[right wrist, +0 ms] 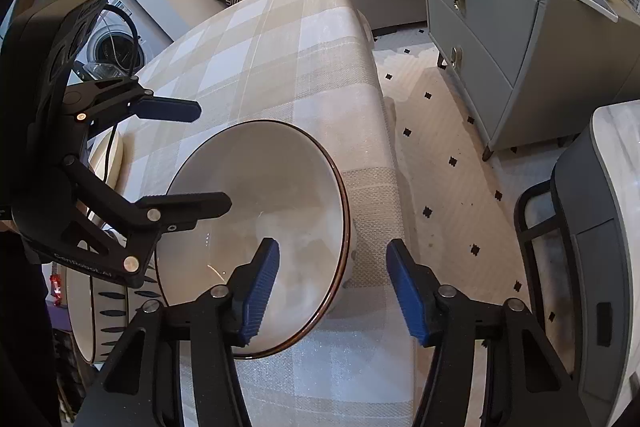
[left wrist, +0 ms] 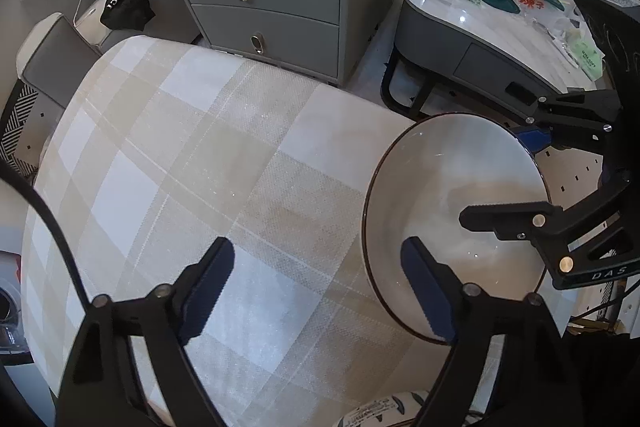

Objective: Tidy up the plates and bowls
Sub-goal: 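Close the right gripper on that bowl's rim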

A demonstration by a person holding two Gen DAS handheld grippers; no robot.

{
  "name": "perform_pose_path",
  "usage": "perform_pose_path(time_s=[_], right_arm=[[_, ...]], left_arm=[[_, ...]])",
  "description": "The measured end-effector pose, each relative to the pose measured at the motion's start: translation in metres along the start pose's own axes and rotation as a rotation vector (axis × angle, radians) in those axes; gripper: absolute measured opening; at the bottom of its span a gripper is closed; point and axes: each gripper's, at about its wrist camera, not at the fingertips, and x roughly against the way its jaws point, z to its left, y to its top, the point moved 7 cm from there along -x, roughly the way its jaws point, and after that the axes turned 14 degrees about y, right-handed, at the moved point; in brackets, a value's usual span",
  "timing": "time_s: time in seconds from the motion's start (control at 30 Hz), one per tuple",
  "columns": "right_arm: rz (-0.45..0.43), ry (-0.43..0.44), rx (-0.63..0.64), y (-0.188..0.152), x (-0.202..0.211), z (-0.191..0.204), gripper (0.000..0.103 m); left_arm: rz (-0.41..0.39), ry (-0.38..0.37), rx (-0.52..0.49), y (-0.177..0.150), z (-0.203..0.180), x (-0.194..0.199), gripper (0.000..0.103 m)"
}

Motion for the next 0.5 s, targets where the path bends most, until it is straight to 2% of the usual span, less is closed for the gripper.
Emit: perform_pose_path(time_s=[0.07,0.27,0.37,0.5], right_arm=[[0.002,0.005,0.0,0.0,-0.001,0.0,0.053],[0.009,0.015,-0.002,0.0,-0.005,-0.002,0.043],[0.012,0.02,0.0,0.0,-0.007,-0.001,0.038],[0.025,0.028,0.007,-0.002,-0.011,0.002,0.029]], left_arm=[[0.023,-0.014,-0.003,-0.001,-0.003,-0.004,0.063],[0.041,-0.047,-0.031,-0.003,-0.014,-0.005,0.041],[0.044,-0.061,-0.051,-0.003,-0.021,-0.004,0.034],[0.051,-0.077,-0.059,-0.002,-0.028,-0.004,0.03]])
